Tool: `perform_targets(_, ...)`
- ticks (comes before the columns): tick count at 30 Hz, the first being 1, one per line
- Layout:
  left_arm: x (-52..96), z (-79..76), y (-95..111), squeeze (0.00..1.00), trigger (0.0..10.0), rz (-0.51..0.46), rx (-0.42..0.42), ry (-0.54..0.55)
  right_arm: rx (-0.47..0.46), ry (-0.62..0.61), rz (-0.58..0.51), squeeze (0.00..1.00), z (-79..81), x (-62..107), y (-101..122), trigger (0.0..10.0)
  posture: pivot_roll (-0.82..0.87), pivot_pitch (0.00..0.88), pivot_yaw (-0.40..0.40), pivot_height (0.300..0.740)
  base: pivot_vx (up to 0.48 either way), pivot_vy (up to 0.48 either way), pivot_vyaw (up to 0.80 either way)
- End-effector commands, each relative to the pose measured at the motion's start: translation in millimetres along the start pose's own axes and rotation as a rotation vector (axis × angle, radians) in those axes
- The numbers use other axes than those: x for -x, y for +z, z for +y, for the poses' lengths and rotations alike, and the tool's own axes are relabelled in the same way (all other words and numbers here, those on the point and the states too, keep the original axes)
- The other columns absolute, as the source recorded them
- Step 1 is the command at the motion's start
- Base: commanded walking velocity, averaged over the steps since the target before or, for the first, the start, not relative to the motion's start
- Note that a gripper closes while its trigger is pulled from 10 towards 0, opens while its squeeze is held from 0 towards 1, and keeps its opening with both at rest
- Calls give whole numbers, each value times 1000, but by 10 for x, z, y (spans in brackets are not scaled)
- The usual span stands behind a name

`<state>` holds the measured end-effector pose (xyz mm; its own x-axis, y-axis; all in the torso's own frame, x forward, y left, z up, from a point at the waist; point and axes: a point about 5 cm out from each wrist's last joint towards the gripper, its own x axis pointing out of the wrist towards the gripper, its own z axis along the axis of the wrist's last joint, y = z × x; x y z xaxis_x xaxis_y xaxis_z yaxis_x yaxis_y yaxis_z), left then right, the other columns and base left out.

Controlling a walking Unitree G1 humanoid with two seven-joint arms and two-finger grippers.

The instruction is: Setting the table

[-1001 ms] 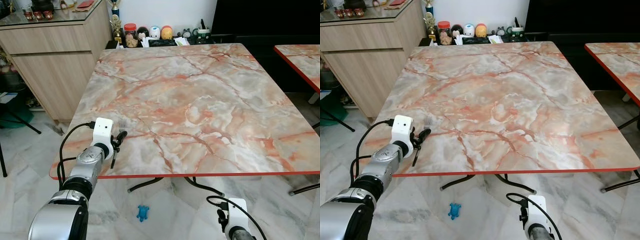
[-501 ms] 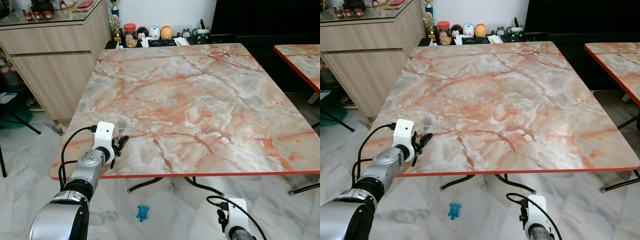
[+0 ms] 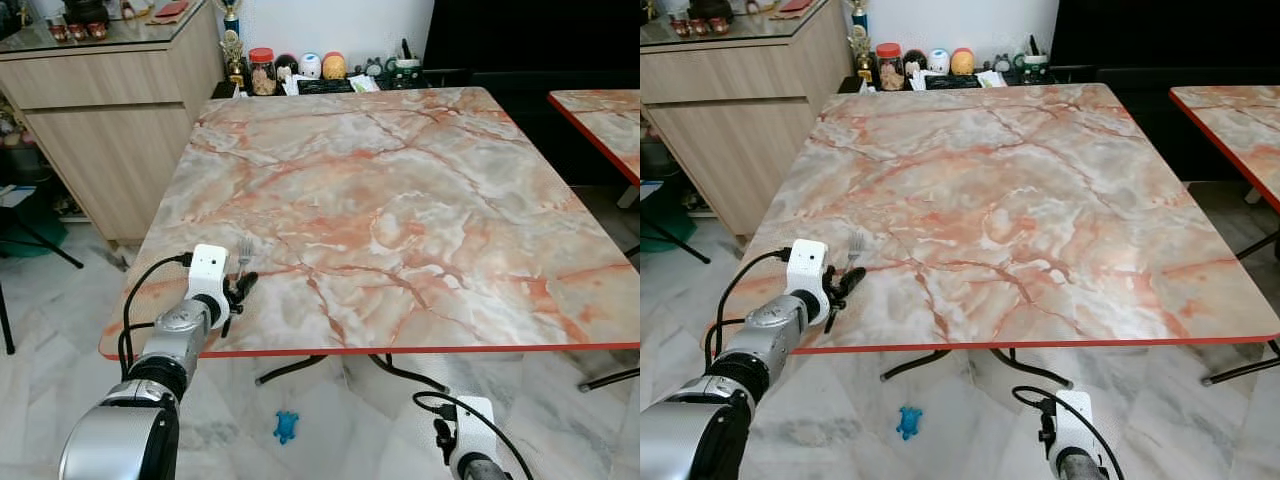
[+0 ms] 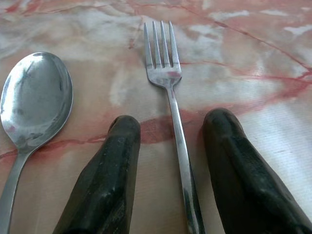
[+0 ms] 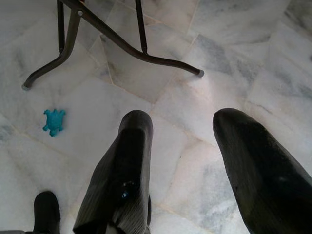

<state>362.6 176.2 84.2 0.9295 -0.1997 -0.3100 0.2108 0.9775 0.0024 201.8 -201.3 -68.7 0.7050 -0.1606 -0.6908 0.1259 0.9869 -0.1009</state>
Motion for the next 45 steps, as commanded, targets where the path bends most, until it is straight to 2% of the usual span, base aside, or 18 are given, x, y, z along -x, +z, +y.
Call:
perform_targets(1,19,-46,-175,0,0,82,18,-24,0,6,9,0,15,3,-15,10000,38,6,25,740,0,0,0)
perform_targets(13,15,-52,-155,0,0,77,17,-40,0,6,8,0,15,2,-14,10000,41,5,26,740,0,0,0)
perform_targets(32,12,-121,-153,0,0,61,-57,-74,-9,6,8,0,45,3,-15,10000,44,0,40,740,0,0,0)
perform_targets(39,14,-108,-58,0,0,-30,-70,-26,-14,3,10,0,52,8,-29,10000,42,0,46,740,0,0,0)
perform_targets(40,22,-107,-33,0,1176,-62,-69,-26,-15,2,10,0,54,9,-31,10000,39,0,48,740,0,0,0)
perform_targets(41,28,-107,-18,0,1176,-82,-70,-28,-15,2,10,0,57,10,-33,10000,38,0,49,740,0,0,0)
perform_targets(42,46,-98,13,0,10000,-127,-55,-25,-17,0,9,0,58,11,-35,10000,32,0,50,740,0,0,0)
perform_targets(43,82,-81,54,0,10000,-188,-34,-25,-19,-1,8,0,58,12,-38,10000,31,0,51,740,0,0,0)
perform_targets(44,82,-81,54,0,10000,-188,-34,-25,-19,-1,8,0,58,12,-38,10000,31,0,51,740,0,0,0)
perform_targets(45,110,-68,80,0,10000,-228,-21,-23,-20,-2,8,0,57,14,-40,10000,31,0,51,740,0,0,0)
